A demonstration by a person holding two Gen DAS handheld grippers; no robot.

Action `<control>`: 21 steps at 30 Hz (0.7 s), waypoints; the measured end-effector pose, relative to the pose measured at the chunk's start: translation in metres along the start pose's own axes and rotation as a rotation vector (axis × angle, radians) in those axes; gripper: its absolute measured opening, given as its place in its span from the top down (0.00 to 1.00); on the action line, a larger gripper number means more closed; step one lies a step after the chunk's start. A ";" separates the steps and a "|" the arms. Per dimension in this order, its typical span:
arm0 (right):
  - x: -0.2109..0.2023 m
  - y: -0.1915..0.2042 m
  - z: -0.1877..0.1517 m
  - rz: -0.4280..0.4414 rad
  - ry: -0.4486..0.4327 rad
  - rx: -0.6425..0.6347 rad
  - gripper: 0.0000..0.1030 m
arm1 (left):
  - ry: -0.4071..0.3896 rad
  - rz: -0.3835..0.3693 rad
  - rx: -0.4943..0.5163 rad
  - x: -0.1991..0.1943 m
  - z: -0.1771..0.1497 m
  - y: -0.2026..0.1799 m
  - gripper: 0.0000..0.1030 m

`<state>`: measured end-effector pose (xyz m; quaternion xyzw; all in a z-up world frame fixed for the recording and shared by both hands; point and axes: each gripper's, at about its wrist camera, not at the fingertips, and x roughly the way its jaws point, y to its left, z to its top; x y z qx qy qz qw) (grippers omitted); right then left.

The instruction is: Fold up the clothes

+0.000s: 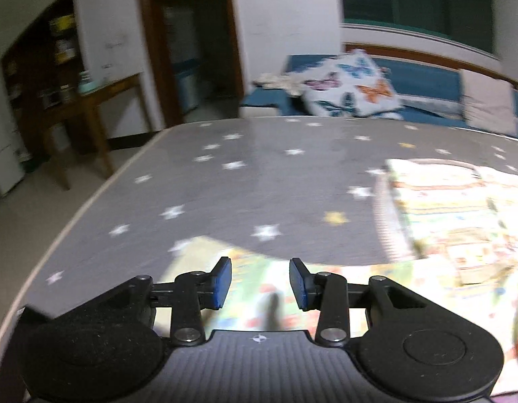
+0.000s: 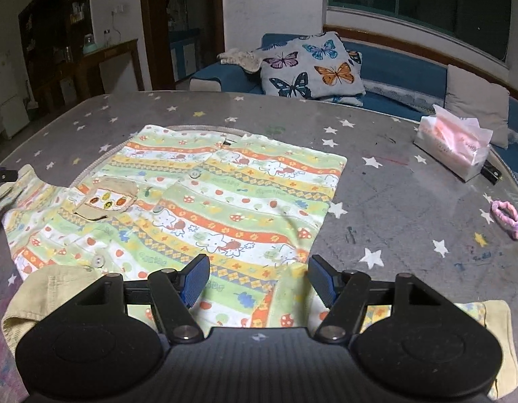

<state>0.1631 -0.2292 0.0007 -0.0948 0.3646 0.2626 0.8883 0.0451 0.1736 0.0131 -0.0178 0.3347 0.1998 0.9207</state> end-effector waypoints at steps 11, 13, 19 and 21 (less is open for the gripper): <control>0.039 -0.046 0.028 -0.009 0.020 0.161 0.55 | 0.007 -0.205 0.091 0.053 0.055 -0.084 0.62; 0.048 -0.053 0.034 -0.007 0.022 0.187 0.57 | 0.010 -0.212 0.108 0.068 0.065 -0.096 0.62; 0.079 -0.063 0.056 -0.017 0.017 0.211 0.60 | 0.045 -0.204 0.118 0.113 0.083 -0.114 0.60; 0.089 -0.066 0.062 -0.019 0.017 0.218 0.60 | 0.058 -0.200 0.116 0.127 0.087 -0.118 0.60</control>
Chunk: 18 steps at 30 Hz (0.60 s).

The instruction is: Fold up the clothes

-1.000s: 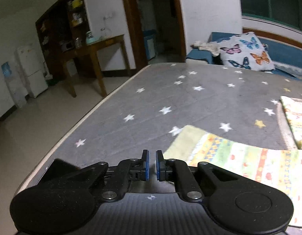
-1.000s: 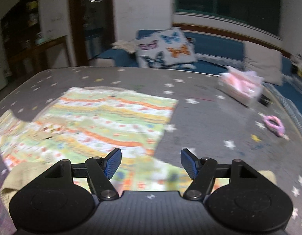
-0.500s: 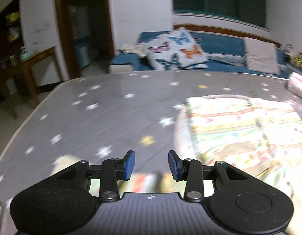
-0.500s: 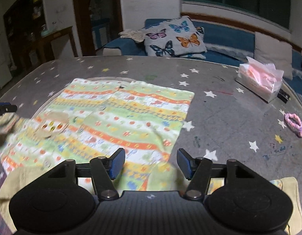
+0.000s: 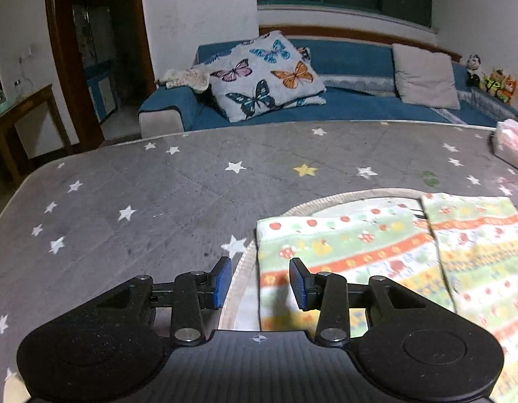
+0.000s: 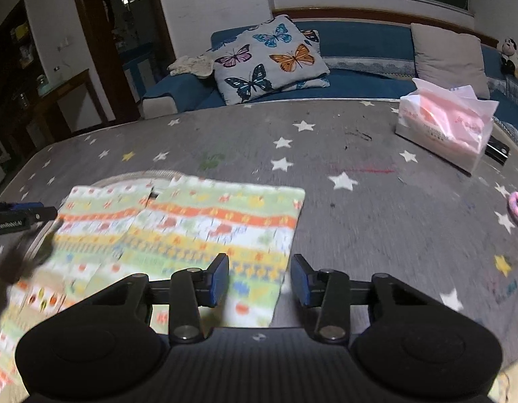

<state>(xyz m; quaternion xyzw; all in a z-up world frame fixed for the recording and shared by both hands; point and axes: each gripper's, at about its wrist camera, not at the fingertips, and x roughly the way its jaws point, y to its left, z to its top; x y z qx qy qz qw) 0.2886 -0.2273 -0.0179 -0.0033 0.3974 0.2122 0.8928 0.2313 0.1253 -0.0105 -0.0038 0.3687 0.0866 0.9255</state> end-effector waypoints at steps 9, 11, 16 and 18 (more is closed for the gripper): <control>0.031 -0.002 0.018 -0.011 0.013 0.017 0.70 | -0.011 -0.031 0.028 0.021 0.004 -0.005 0.89; 0.034 -0.001 0.019 -0.019 0.010 0.012 0.88 | -0.019 -0.034 0.029 0.021 0.005 -0.004 0.94; 0.036 0.003 0.030 -0.031 -0.023 -0.014 0.98 | -0.090 -0.007 0.009 0.014 0.014 -0.001 0.98; 0.037 0.006 0.037 -0.032 -0.049 -0.024 0.98 | -0.119 -0.003 0.009 0.011 0.018 0.000 0.98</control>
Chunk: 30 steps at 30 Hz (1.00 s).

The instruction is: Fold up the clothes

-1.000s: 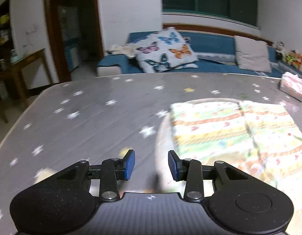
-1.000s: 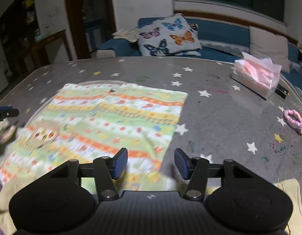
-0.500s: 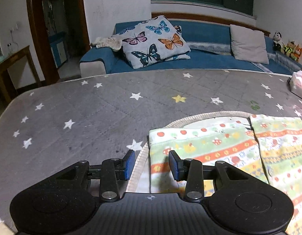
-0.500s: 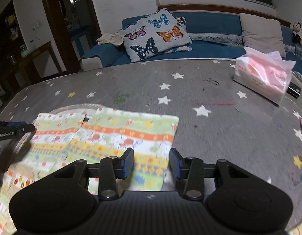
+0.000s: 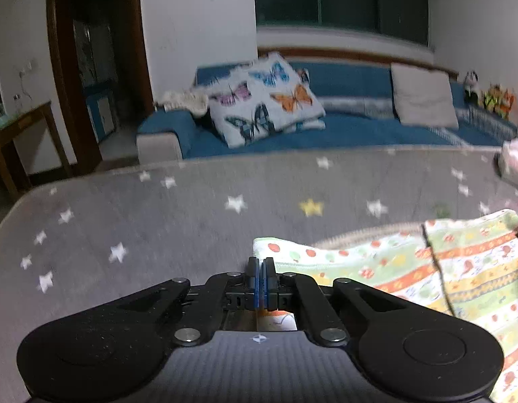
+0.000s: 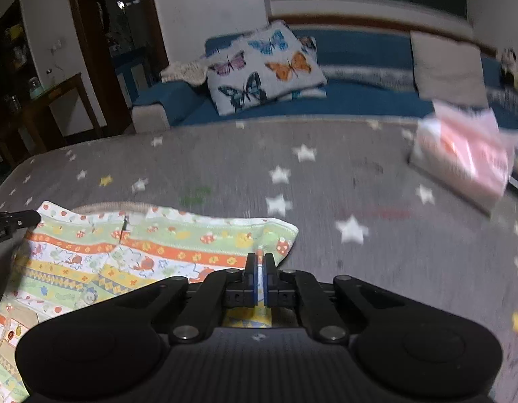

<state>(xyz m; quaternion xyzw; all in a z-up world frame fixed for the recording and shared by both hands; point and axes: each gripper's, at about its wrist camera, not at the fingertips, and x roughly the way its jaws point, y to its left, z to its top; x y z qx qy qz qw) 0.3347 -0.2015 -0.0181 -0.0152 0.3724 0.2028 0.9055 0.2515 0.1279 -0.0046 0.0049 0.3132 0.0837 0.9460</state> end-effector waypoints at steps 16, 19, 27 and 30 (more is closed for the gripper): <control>-0.035 0.032 -0.007 0.054 0.081 -0.161 0.68 | 0.066 -0.007 0.084 -0.034 -0.028 -0.002 0.65; -0.049 0.047 -0.020 0.085 0.108 -0.209 0.64 | 0.078 -0.029 0.100 -0.057 -0.044 -0.003 0.63; -0.089 0.084 -0.074 0.170 0.165 -0.326 0.56 | 0.072 0.030 0.118 -0.116 -0.097 0.011 0.55; -0.104 0.097 -0.092 0.200 0.138 -0.351 0.56 | 0.067 0.109 0.040 -0.134 -0.112 0.034 0.55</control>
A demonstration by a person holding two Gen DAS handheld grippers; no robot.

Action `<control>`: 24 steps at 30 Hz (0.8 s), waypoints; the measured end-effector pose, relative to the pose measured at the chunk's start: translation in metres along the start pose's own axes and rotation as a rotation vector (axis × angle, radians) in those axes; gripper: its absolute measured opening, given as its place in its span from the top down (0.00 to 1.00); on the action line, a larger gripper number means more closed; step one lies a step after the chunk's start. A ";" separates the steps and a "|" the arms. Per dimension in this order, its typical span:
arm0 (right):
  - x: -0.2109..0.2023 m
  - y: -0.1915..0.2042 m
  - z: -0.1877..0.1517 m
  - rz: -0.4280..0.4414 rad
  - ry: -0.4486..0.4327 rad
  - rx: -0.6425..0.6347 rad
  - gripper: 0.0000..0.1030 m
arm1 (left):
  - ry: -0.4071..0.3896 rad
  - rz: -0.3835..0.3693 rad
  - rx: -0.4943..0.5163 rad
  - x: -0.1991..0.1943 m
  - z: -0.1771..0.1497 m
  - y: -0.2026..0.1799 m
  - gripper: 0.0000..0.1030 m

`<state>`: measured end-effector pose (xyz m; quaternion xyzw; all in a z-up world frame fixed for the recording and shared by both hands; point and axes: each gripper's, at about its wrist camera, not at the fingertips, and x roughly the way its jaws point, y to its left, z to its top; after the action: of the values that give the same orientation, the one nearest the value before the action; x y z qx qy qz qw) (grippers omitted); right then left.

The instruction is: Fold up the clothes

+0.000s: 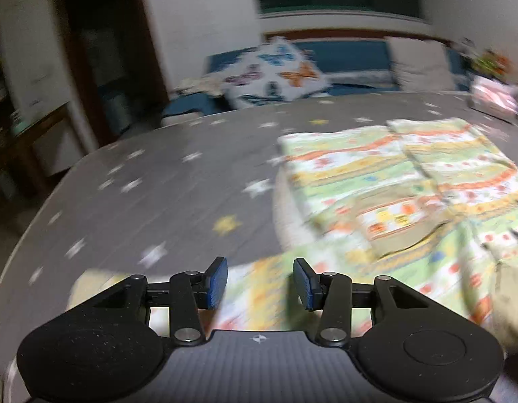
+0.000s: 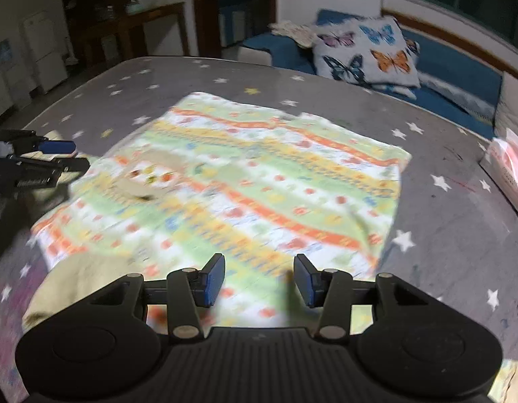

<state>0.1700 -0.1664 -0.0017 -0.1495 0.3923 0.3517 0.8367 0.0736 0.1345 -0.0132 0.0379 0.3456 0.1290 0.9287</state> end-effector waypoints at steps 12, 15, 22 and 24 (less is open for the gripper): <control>-0.024 0.084 -0.011 0.200 -0.110 -0.095 0.56 | 0.040 0.275 -0.349 -0.020 -0.044 0.102 0.53; -0.019 0.103 -0.019 0.233 -0.090 -0.137 0.59 | 0.043 0.269 -0.383 -0.018 -0.047 0.113 0.54; -0.010 0.116 -0.035 0.212 -0.053 -0.158 0.85 | 0.023 0.239 -0.375 -0.014 -0.045 0.117 0.88; -0.012 0.116 -0.036 0.212 -0.057 -0.153 0.89 | 0.012 0.237 -0.380 -0.017 -0.045 0.119 0.97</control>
<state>0.0626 -0.1085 -0.0134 -0.1604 0.3541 0.4709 0.7919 0.0062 0.2440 -0.0174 -0.0982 0.3138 0.3004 0.8954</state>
